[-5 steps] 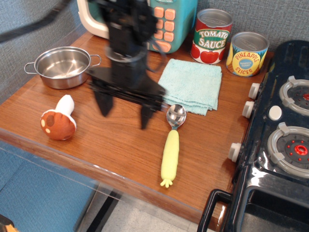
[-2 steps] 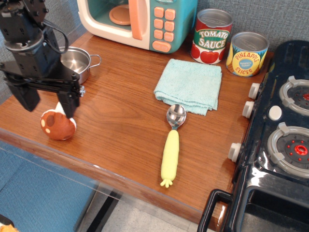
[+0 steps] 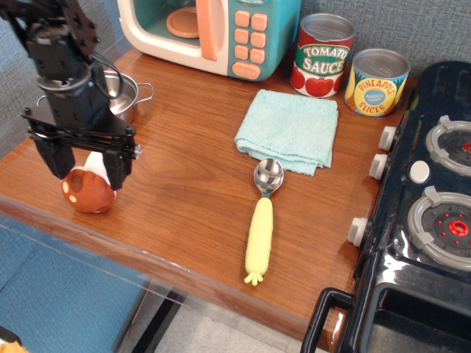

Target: Place the mushroom on the blue rag.

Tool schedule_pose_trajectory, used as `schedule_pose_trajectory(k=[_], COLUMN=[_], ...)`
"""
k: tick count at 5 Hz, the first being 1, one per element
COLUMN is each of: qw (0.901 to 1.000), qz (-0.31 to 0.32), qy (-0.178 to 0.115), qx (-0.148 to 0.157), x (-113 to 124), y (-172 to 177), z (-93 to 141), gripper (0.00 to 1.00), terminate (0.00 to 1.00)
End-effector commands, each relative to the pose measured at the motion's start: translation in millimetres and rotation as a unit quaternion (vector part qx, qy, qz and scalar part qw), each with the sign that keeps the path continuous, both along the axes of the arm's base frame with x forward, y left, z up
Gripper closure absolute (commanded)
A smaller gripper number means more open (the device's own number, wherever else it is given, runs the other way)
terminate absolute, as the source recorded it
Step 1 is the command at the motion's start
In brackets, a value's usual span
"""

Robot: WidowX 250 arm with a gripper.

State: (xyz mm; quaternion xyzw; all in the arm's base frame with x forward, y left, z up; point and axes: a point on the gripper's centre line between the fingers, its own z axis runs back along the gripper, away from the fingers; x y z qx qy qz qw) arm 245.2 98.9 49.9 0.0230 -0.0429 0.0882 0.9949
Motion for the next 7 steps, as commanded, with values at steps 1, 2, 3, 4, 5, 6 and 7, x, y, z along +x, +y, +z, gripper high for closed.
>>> schedule_pose_trajectory(k=[1, 2, 3, 4, 5, 6, 7], qw=[0.9994, 0.9988, 0.999, 0.9994, 0.9996, 0.9987, 0.9969], qz=[0.001, 0.0, -0.006, -0.008, -0.018, -0.032, -0.064], qy=[0.035, 0.046, 0.038, 0.021, -0.011, -0.041, -0.045], qx=[0.007, 0.013, 0.022, 0.026, 0.02, -0.002, -0.007], x=[9.6, 9.5, 10.4, 14.1, 28.2, 60.9, 96.5], y=[9.0, 7.6, 5.0, -2.8, -19.0, -48.0, -76.9], z=[-21.7, -23.6, -16.7, 0.7, 20.3, 37.6, 38.0], gripper=[0.0, 0.0, 1.0, 1.0, 1.0, 1.0, 1.0], terminate=[0.0, 0.0, 0.0, 0.0, 0.0, 0.0, 0.0])
